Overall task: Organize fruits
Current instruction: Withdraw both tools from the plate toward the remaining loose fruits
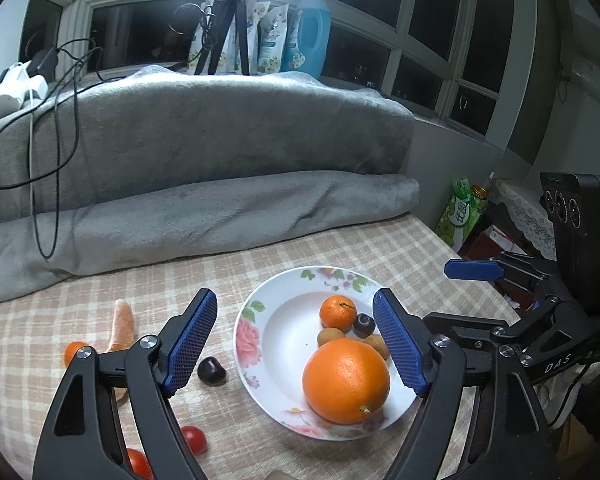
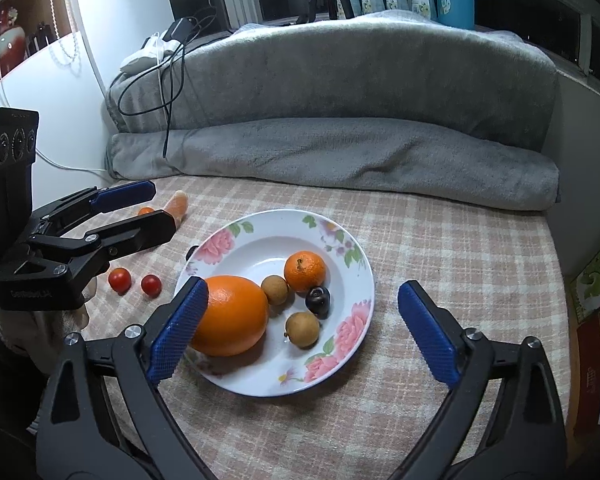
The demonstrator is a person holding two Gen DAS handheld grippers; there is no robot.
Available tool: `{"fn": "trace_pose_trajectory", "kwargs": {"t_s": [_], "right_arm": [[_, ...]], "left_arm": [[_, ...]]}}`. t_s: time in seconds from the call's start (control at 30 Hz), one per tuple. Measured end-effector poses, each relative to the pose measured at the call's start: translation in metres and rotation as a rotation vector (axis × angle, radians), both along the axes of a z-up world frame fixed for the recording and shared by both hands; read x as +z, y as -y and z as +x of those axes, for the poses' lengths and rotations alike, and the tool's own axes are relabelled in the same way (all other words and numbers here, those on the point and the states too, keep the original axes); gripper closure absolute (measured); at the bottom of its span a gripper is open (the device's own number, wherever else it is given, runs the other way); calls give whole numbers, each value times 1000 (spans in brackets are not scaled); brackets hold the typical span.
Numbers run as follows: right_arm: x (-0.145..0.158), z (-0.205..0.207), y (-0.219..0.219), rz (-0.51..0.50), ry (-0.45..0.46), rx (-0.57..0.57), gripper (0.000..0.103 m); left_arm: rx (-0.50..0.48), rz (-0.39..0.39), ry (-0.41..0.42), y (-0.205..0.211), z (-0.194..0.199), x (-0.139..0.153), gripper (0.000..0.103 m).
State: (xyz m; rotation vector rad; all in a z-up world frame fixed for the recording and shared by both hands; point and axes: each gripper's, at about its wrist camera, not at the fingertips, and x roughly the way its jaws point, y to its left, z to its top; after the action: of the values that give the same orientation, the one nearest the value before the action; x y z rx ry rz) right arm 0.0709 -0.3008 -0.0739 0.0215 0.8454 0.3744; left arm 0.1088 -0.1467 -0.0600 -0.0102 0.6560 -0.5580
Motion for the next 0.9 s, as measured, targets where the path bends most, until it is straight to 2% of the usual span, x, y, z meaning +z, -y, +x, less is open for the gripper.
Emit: {"fn": "trace_pose_trajectory", "kwargs": {"t_s": [0.57,0.9], "right_arm": [[10,-8,-5,35,33,-23,5],[20,-13,-20,30,74,2,5]], "left_arm": [[20,-5,31,-12,-10,10,22],[40,-9,37,-25,-10,11,22]]}}
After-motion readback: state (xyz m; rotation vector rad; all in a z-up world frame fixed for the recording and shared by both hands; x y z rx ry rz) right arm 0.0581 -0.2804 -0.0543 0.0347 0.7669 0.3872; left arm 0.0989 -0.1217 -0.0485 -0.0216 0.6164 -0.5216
